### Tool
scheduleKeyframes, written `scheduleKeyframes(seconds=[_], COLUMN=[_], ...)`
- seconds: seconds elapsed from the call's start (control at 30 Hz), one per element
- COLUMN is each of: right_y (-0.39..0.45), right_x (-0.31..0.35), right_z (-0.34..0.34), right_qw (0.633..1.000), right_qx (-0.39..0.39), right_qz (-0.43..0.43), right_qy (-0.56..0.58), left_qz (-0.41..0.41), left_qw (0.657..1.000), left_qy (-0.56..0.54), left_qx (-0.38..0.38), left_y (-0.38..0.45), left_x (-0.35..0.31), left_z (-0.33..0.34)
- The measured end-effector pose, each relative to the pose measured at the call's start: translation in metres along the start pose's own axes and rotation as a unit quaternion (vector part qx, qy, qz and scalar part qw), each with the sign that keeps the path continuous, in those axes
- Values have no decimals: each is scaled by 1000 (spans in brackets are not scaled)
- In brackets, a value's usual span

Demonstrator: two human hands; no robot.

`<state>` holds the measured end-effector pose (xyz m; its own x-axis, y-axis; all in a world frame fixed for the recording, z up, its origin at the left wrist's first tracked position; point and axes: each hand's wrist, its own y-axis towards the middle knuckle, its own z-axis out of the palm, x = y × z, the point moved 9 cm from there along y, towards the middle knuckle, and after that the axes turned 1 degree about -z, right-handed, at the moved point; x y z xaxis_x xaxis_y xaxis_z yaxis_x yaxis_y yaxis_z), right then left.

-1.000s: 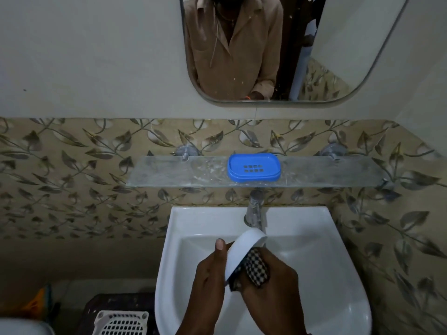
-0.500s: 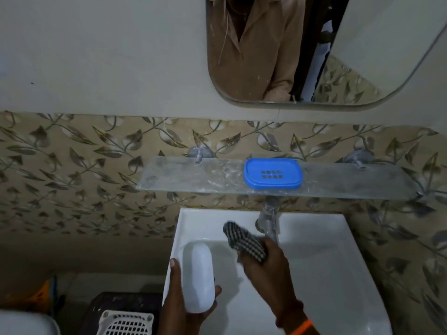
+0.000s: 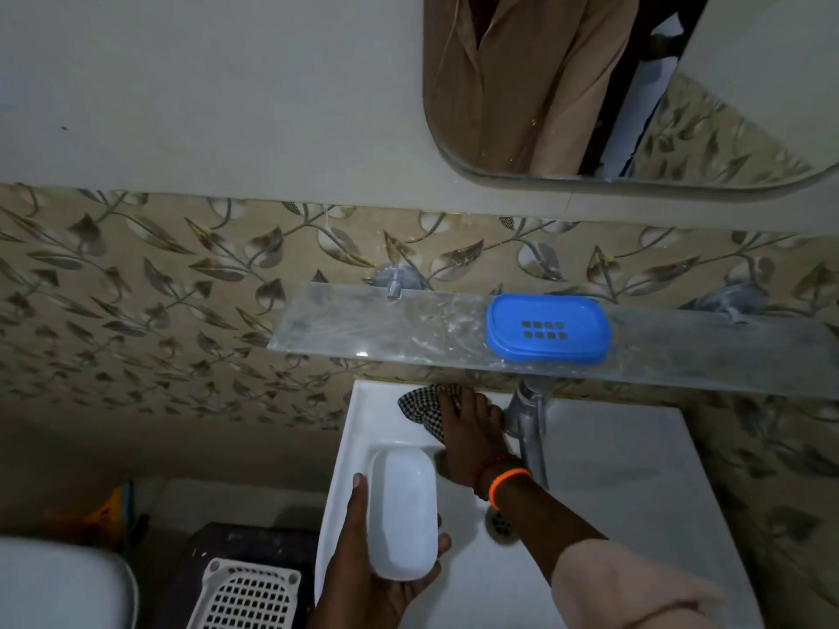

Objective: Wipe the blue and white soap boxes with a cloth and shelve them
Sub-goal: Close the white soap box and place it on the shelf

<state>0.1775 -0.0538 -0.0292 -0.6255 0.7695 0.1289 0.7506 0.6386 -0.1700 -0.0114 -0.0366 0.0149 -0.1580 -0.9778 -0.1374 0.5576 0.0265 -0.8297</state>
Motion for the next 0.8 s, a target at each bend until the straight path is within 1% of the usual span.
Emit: scheduleKeyframes(seconds=[0.07,0.13,0.17,0.27,0.3,0.37,0.43,0.47,0.5,0.53,0.6,0.63,0.7,0.73,0.77,0.8], right_y=[-5,-11,-14,-26,-31,-47,-72,-88,-104,-121,-147,-156,-161,-155,-145,-131], right_x=[0,0,-1,-3,-4,-1,7,10,10,7,-6,-14,-34,-45,-54,-61], right_z=[5,4,1,-18,-26,-42,-63,-80,-100,-125,-183,-214,-266,-285,-296,-300], right_qw=[1000,999,999,997,997,996,989,982,974,964,936,923,908,906,913,929], right_qx=[9,-3,-11,-42,-42,-26,-13,-28,-58,-98,-187,-234,-313,-333,-330,-300], right_qz=[-20,-35,-41,-62,-66,-75,-96,-116,-135,-145,-162,-170,-168,-160,-147,-130], right_qy=[-16,-12,-7,-6,-1,32,110,147,175,202,249,252,224,206,190,172], left_qz=[8,10,14,58,61,60,59,68,81,99,107,99,64,46,35,29], left_qw=[1000,1000,1000,998,998,997,997,996,994,992,991,992,994,994,994,993], left_qy=[-13,-17,5,25,32,38,43,35,36,37,40,39,38,36,35,35], left_qx=[-2,-1,-17,-7,-6,8,27,52,60,64,63,66,76,89,101,112], left_y=[2,2,-1,-1,-4,-8,-11,-11,-14,-15,-14,-16,-23,-25,-28,-33], left_x=[-2,2,4,1,2,3,5,5,5,5,4,6,14,19,23,28], left_z=[-1,-6,-11,-20,-21,-18,-9,-4,-2,-1,1,6,20,27,34,42])
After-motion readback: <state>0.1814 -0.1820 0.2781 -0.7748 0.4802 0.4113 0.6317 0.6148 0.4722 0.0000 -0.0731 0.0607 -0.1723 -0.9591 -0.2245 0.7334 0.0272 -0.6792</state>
